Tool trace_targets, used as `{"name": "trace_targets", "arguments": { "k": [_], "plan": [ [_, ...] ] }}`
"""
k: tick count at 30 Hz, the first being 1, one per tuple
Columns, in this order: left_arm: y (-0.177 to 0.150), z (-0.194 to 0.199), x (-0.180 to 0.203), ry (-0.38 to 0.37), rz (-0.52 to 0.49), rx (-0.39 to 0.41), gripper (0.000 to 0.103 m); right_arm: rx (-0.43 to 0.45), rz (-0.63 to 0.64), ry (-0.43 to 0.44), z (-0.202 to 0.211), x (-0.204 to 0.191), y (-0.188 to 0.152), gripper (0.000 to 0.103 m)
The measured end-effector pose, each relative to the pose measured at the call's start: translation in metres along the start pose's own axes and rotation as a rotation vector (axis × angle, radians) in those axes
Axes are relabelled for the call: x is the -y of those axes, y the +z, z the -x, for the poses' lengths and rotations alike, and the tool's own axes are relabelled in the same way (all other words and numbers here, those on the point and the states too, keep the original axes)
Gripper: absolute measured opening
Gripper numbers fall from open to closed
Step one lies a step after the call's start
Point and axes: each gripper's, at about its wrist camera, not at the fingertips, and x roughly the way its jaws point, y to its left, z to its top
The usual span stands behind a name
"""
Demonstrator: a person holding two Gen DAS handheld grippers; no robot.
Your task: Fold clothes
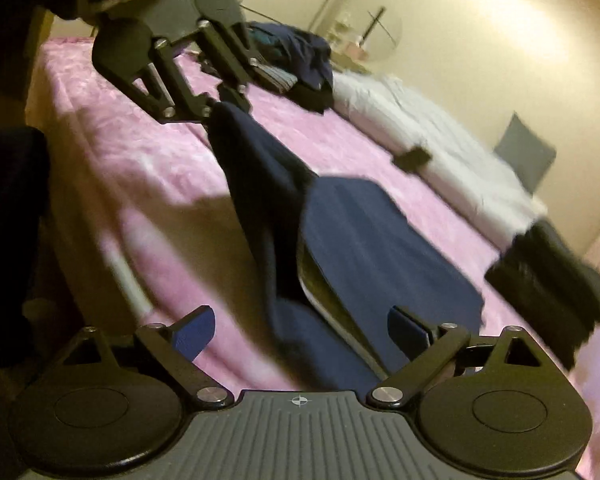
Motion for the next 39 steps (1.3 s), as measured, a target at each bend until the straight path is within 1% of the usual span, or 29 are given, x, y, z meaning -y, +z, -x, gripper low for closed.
{"name": "trace_targets", "arguments": {
  "k": [2, 4, 5, 6, 7, 9, 11, 13, 15, 16, 18, 19, 20, 21, 22, 25, 28, 31, 33, 35, 39],
  "plan": [
    [0.006, 0.001, -0.008, -0.006, 0.048, 0.005, 0.008, 0.033, -0.015, -0.032, -0.012, -0.002, 0.008, 0.095],
    [0.011, 0.004, -0.016, -0.009, 0.085, 0.01, 0.008, 0.034, 0.03, -0.067, -0.024, -0.008, 0.013, 0.093],
    [0.013, 0.006, -0.019, -0.01, 0.096, 0.012, 0.008, 0.021, 0.078, -0.08, -0.029, -0.012, 0.011, 0.082],
    [0.013, 0.009, -0.021, -0.011, 0.104, 0.012, 0.008, 0.004, 0.126, -0.097, -0.033, -0.015, 0.008, 0.074],
    [0.012, 0.012, -0.023, -0.011, 0.107, 0.012, 0.008, -0.026, 0.172, -0.127, -0.036, -0.014, 0.0, 0.064],
    [0.011, 0.014, -0.024, -0.011, 0.104, 0.009, 0.008, -0.085, 0.256, -0.186, -0.04, -0.01, -0.018, 0.062],
    [0.01, 0.014, -0.022, -0.016, 0.098, 0.004, 0.008, -0.137, 0.279, -0.239, -0.036, 0.003, -0.04, 0.061],
    [0.009, 0.011, -0.019, -0.021, 0.085, -0.003, 0.008, -0.179, 0.298, -0.277, -0.034, 0.015, -0.055, 0.061],
    [0.007, 0.009, -0.016, -0.028, 0.073, -0.01, 0.008, -0.221, 0.317, -0.315, -0.031, 0.026, -0.069, 0.055],
    [0.007, 0.009, -0.014, -0.03, 0.066, -0.014, 0.008, -0.24, 0.329, -0.33, -0.031, 0.032, -0.076, 0.049],
    [0.006, 0.009, -0.01, -0.03, 0.047, -0.025, 0.008, -0.251, 0.381, -0.329, -0.034, 0.036, -0.084, 0.047],
    [0.006, 0.008, -0.008, -0.027, 0.038, -0.033, 0.008, -0.252, 0.41, -0.326, -0.036, 0.037, -0.088, 0.043],
    [0.007, 0.006, -0.007, -0.024, 0.029, -0.041, 0.008, -0.252, 0.424, -0.313, -0.037, 0.038, -0.088, 0.035],
    [0.007, 0.005, -0.006, -0.021, 0.02, -0.049, 0.008, -0.256, 0.424, -0.3, -0.037, 0.041, -0.089, 0.018],
    [0.008, 0.005, -0.004, -0.02, 0.012, -0.056, 0.007, -0.261, 0.424, -0.287, -0.037, 0.043, -0.09, 0.01],
    [0.009, 0.011, 0.001, -0.024, -0.002, -0.058, 0.005, -0.269, 0.401, -0.263, -0.036, 0.052, -0.092, 0.002],
    [0.013, 0.024, 0.006, -0.058, 0.007, -0.041, 0.005, -0.28, 0.354, -0.272, -0.018, 0.056, -0.082, 0.002],
    [0.022, 0.047, 0.02, -0.082, -0.001, -0.02, 0.005, -0.26, 0.329, -0.298, 0.016, 0.054, -0.067, 0.002],
    [0.026, 0.066, 0.032, -0.094, 0.013, -0.006, 0.005, -0.25, 0.324, -0.306, 0.044, 0.042, -0.057, 0.002],
    [0.029, 0.089, 0.046, -0.11, 0.055, 0.012, 0.005, -0.244, 0.322, -0.307, 0.068, 0.031, -0.049, 0.002],
    [0.033, 0.129, 0.073, -0.148, 0.116, 0.046, 0.005, -0.249, 0.315, -0.299, 0.117, -0.003, -0.042, 0.002]
  ]
}}
